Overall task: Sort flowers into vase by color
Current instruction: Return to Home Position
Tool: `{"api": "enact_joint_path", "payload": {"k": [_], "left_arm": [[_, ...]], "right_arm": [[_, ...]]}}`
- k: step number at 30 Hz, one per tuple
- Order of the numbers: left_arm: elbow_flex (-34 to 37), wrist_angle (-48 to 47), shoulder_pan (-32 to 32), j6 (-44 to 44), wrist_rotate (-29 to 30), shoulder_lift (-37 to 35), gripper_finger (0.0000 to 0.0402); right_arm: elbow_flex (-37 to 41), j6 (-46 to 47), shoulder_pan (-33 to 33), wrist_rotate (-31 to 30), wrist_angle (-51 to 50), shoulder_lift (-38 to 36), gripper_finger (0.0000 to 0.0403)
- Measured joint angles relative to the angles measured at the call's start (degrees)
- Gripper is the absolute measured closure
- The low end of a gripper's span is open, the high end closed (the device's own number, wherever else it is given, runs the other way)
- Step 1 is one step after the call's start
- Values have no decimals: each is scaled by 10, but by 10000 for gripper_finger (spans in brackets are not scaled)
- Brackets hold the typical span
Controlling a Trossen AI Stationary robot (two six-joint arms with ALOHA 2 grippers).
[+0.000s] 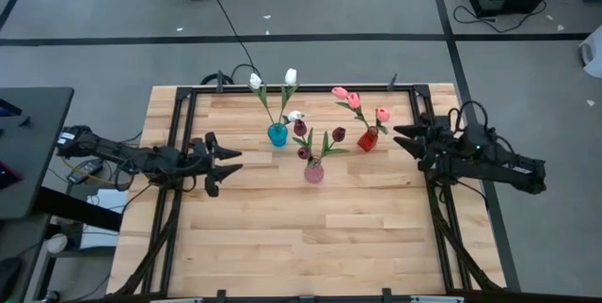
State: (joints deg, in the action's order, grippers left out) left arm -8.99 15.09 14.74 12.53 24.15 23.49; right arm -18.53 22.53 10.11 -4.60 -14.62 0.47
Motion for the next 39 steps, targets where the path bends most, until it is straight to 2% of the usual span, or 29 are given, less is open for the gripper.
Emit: {"api": "enact_joint_path", "payload": {"k": [4,12,24,31,35,39], "left_arm": [[0,-21,0,-1,2,-9,208],[1,-32,0,0,3,-8,208],[79,33,0,24,13,-8,208],[85,36,0,-14,19,-9,208],[85,53,0,-34,25,-6,208],[85,52,0,-36,37,-6,208]], "right_arm": [[24,0,0,2,22,-3,190],[96,-17,0,35,137,-2,190],[182,-62,0,47,203,-2,191],[182,-77,-5,41,193,0,191],[182,-48,-6,12,193,0,190],[182,-44,-6,12,193,0,190]]}}
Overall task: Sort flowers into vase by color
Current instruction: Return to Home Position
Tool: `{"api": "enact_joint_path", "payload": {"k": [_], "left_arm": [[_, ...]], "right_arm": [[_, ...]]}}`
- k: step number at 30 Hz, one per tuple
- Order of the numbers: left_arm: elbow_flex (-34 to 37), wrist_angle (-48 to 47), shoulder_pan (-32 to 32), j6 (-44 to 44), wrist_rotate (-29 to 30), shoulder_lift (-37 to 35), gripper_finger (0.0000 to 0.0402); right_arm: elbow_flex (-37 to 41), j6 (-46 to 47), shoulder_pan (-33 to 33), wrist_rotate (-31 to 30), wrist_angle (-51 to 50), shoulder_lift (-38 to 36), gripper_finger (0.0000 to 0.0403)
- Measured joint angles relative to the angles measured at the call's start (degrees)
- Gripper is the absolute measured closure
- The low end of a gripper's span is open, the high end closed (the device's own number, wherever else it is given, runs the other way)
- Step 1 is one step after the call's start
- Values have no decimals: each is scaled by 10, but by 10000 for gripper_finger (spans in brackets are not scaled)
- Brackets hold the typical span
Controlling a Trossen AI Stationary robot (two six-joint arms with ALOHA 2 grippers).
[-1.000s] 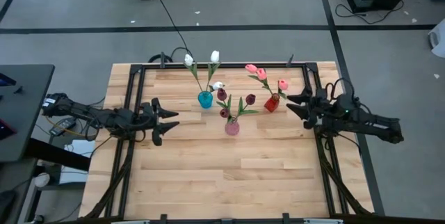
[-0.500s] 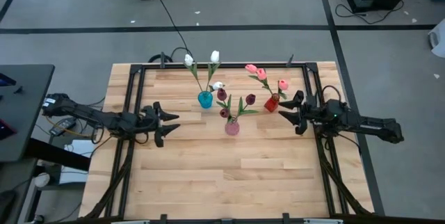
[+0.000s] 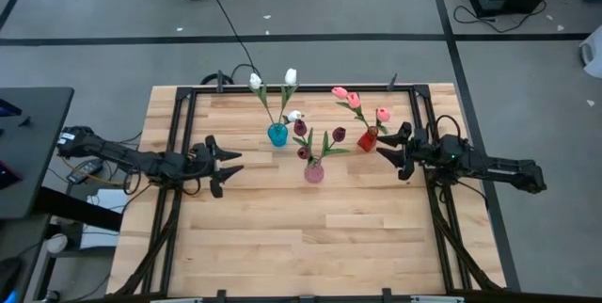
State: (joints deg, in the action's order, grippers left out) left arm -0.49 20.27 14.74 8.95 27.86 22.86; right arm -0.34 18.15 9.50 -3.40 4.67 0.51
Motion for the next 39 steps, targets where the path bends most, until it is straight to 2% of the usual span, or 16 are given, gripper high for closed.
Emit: {"api": "enact_joint_path", "payload": {"k": [7,39], "left_arm": [[0,-4,0,-30,0,0,208],[0,-4,0,-25,0,0,208]], "right_arm": [[0,-3,0,0,0,0,190],[0,-3,0,0,0,0,190]]}}
